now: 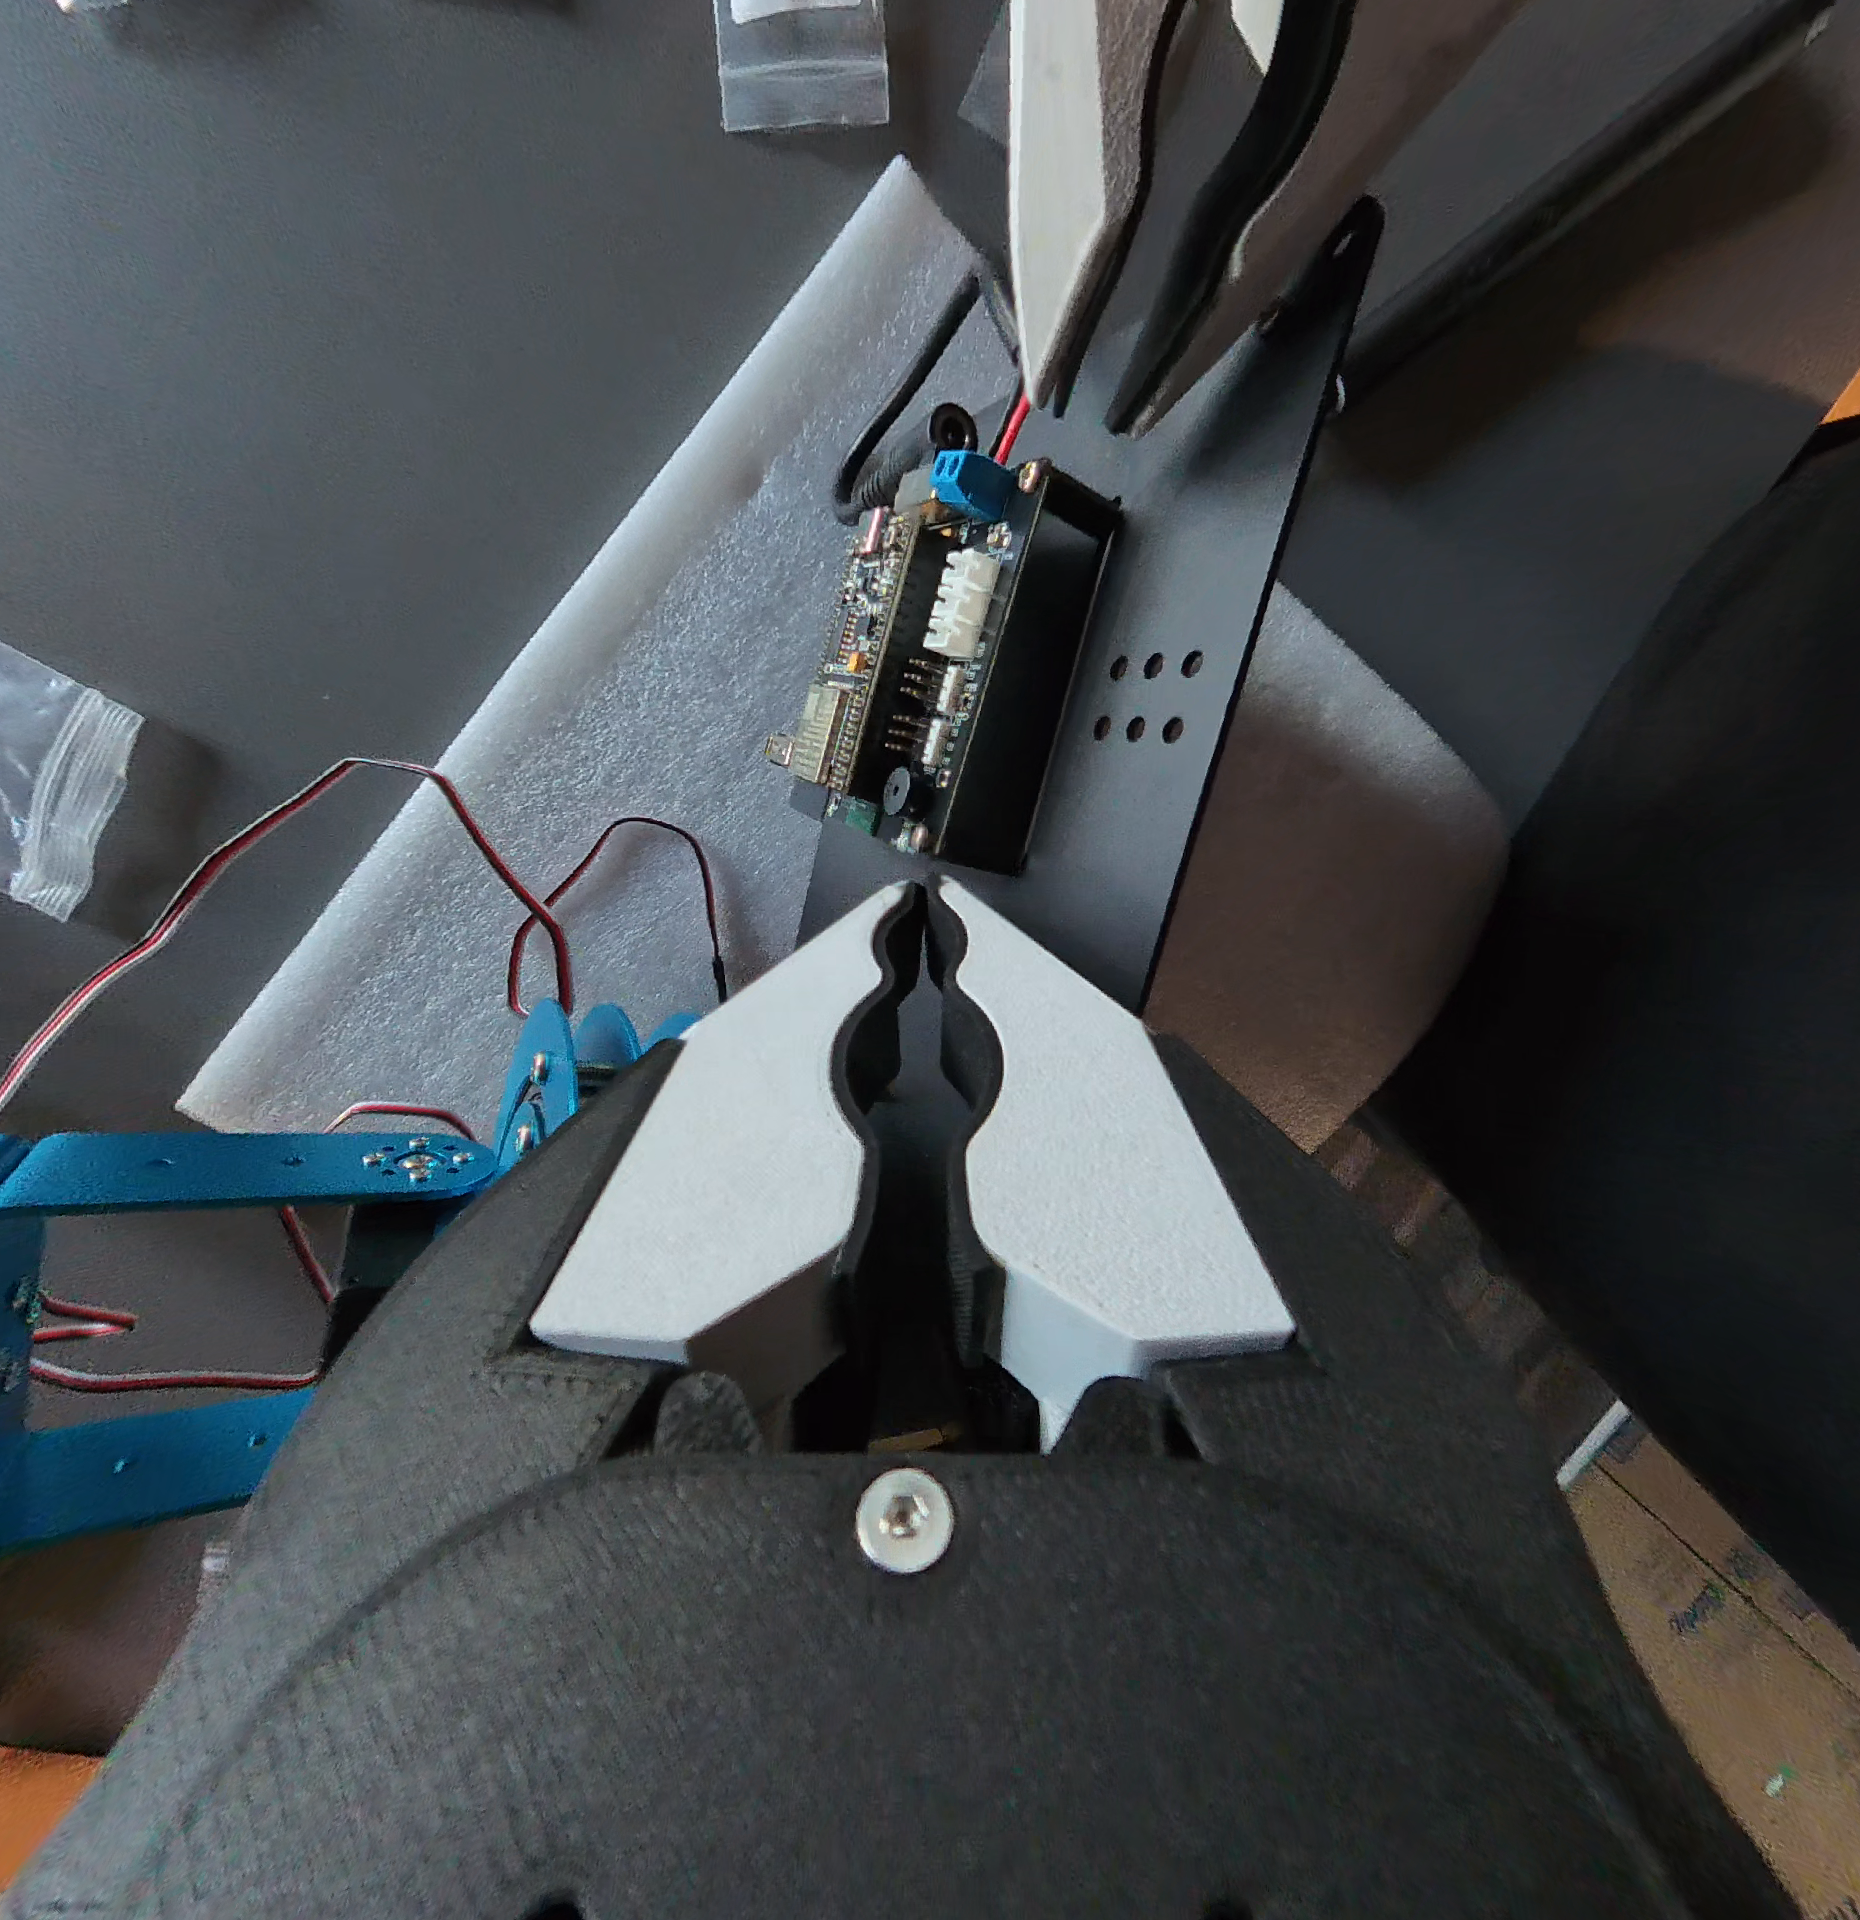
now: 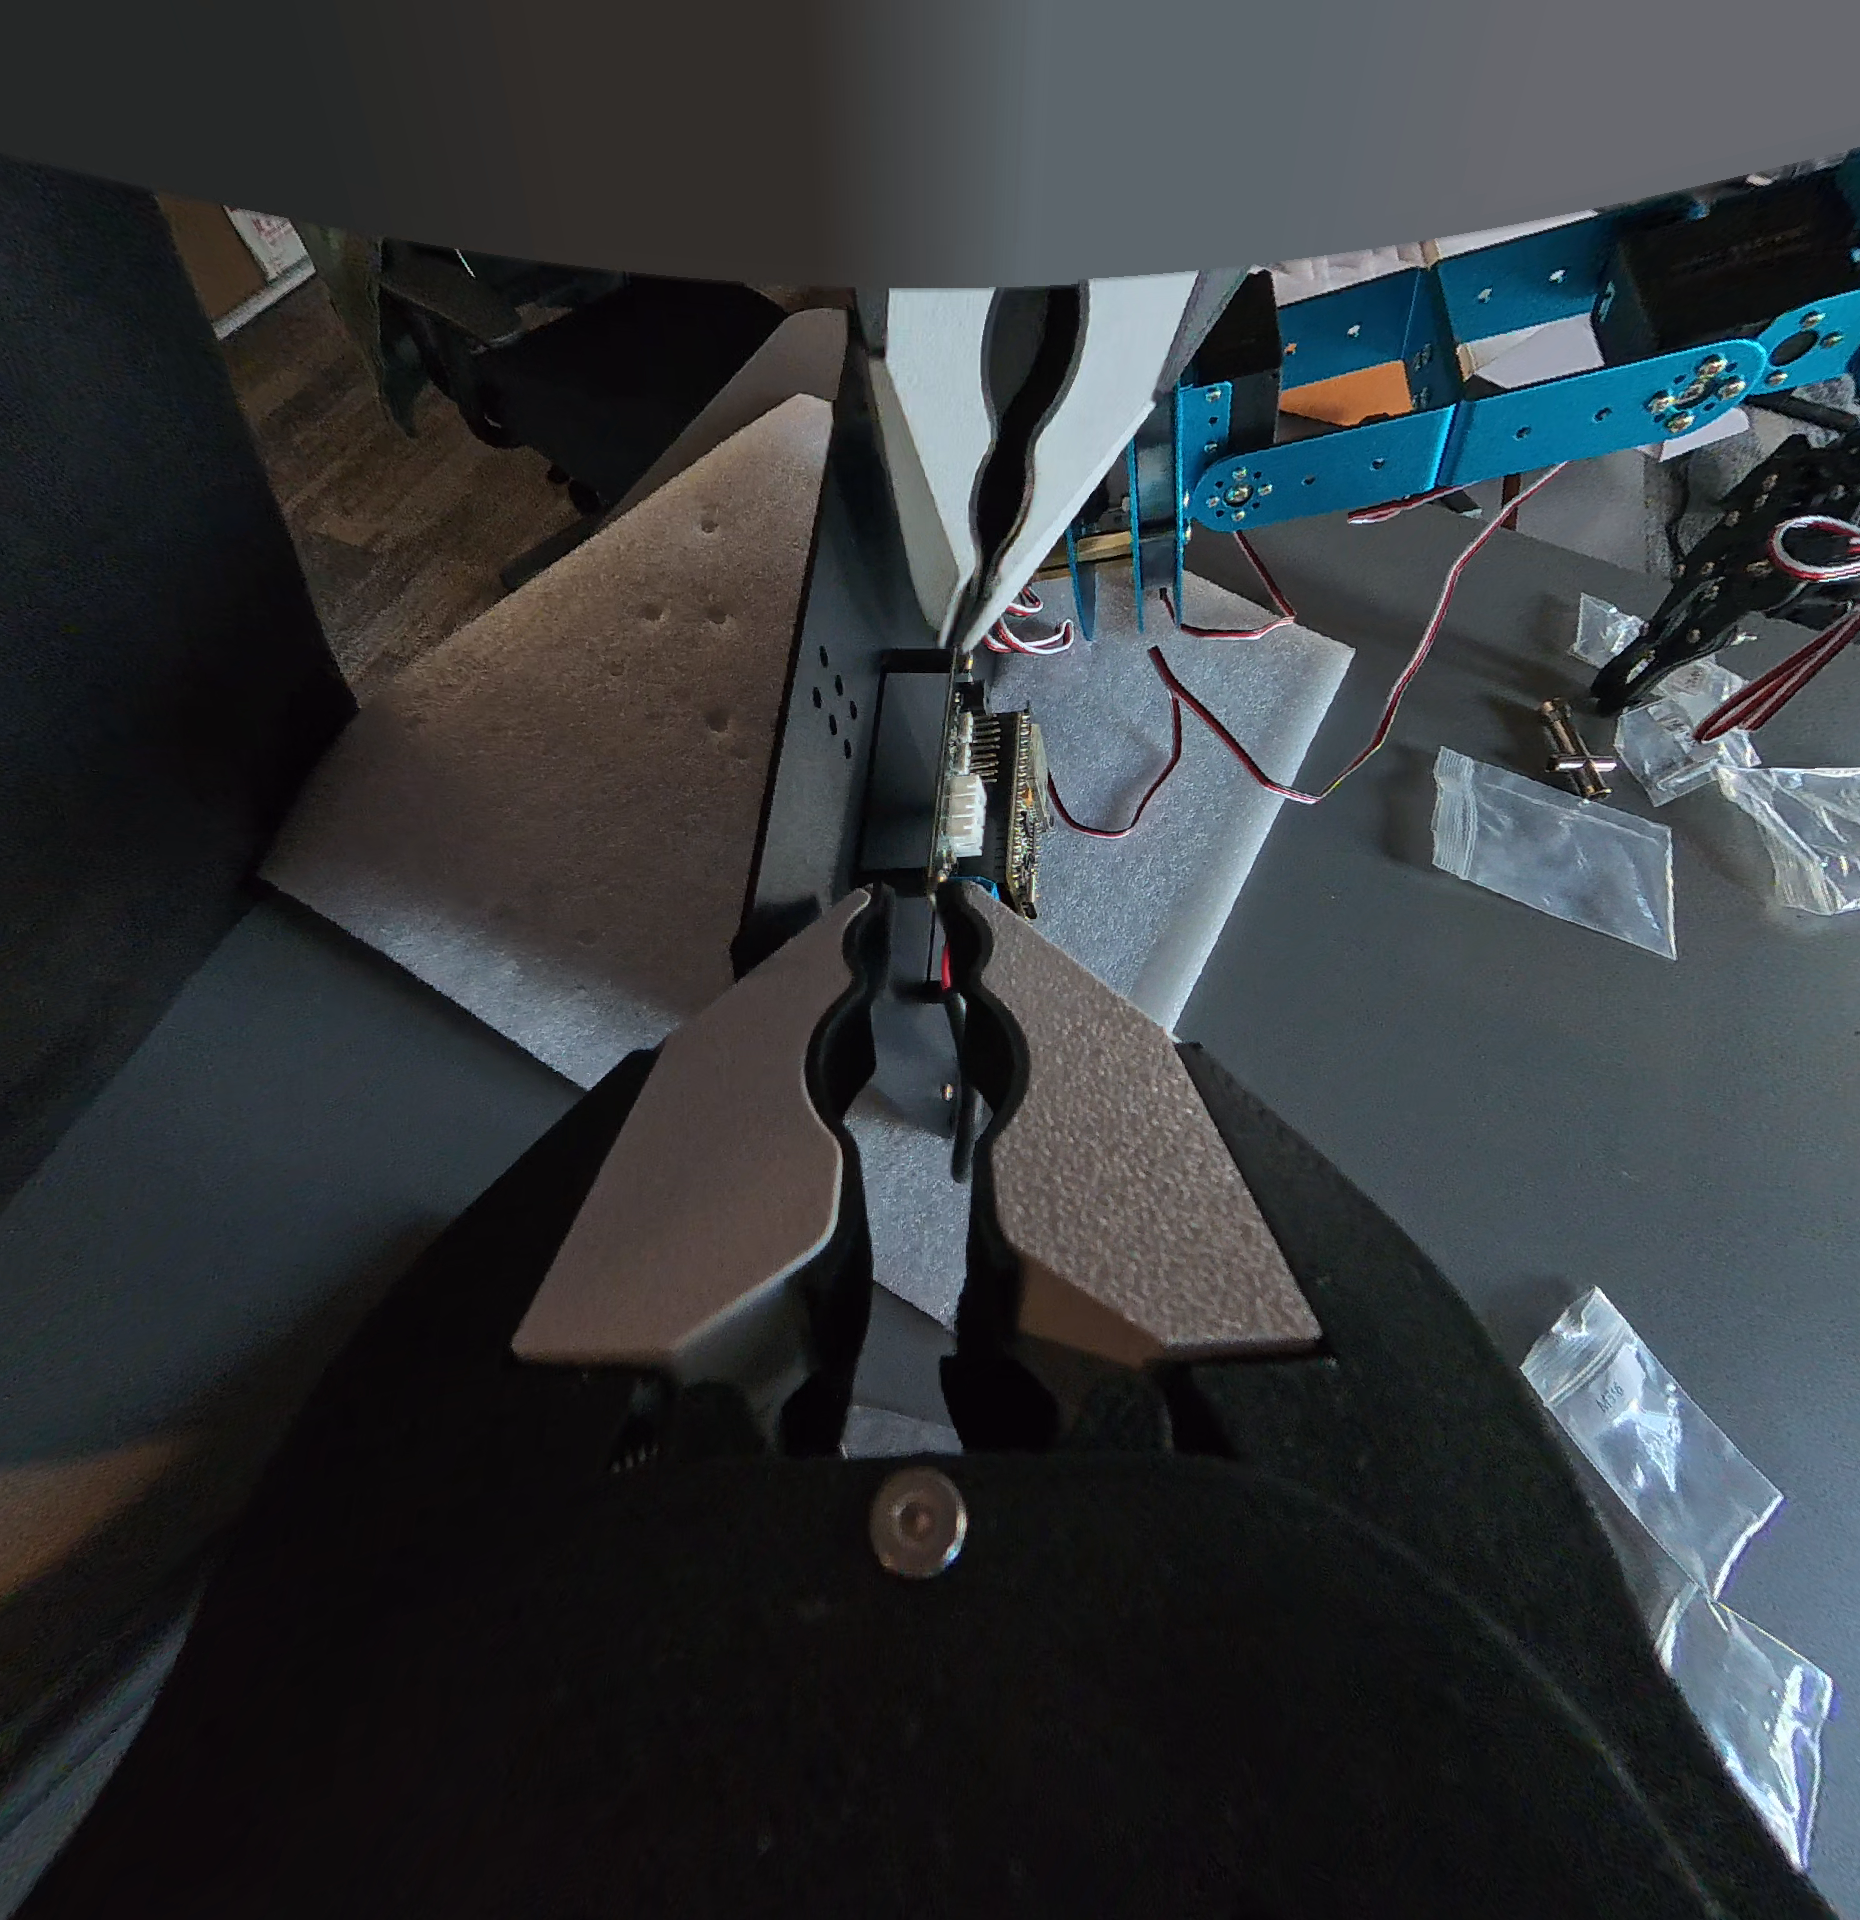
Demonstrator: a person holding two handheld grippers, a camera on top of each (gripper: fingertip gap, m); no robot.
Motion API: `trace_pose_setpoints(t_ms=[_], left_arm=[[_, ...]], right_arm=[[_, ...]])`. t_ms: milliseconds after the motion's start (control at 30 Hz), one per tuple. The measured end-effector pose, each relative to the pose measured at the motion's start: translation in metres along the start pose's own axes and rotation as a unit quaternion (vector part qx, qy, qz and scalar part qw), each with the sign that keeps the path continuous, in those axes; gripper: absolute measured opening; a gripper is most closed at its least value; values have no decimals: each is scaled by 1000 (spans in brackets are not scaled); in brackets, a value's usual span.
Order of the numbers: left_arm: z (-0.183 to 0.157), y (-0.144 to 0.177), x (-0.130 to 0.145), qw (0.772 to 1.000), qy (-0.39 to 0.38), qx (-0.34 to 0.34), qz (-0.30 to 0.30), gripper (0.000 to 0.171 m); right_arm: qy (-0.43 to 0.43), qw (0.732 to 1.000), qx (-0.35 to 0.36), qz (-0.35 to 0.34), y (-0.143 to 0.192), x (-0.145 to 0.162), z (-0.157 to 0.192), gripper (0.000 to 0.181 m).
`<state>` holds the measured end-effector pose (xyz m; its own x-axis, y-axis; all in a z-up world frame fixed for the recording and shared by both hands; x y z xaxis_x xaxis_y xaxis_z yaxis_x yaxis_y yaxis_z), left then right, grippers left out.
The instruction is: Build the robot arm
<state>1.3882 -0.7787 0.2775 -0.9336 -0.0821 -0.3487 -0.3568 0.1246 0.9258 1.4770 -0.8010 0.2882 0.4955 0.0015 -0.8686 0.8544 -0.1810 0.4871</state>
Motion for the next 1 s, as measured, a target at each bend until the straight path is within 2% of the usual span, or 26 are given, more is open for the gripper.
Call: trace_pose_setpoints(t_ms=[667,767,833,900,1000], left_arm=[[-1,5,-1,999,25,11,-22,0],[-6,10,-4,998,31,29,-44,0],[-5,18,-6,996,42,29,-69,0],[-1,29,-7,993,59,20,-103,0],[2,49,-6,984,86,12,-153,0]], right_arm=[[1,1000,3,16,0,6,-1,9],[0,1000,18,6,5,4,-4,8],[-13,998,56,2,17,5,-15,8],[-33,992,125,13,38,12,-39,9],[-74,971,217,63,75,43,-81,8]])
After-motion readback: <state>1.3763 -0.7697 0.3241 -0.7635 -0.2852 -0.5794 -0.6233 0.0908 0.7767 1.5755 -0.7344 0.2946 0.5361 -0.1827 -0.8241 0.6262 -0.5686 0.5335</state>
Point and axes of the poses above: each gripper's, where its closed fingertips meet, y back along the fingers, x out of its underside, z = x × y across the jaws, the point moved 2 cm from there along y, back along the fingers, and after that the axes turned 2 degrees about -z, right-handed, at the moved point
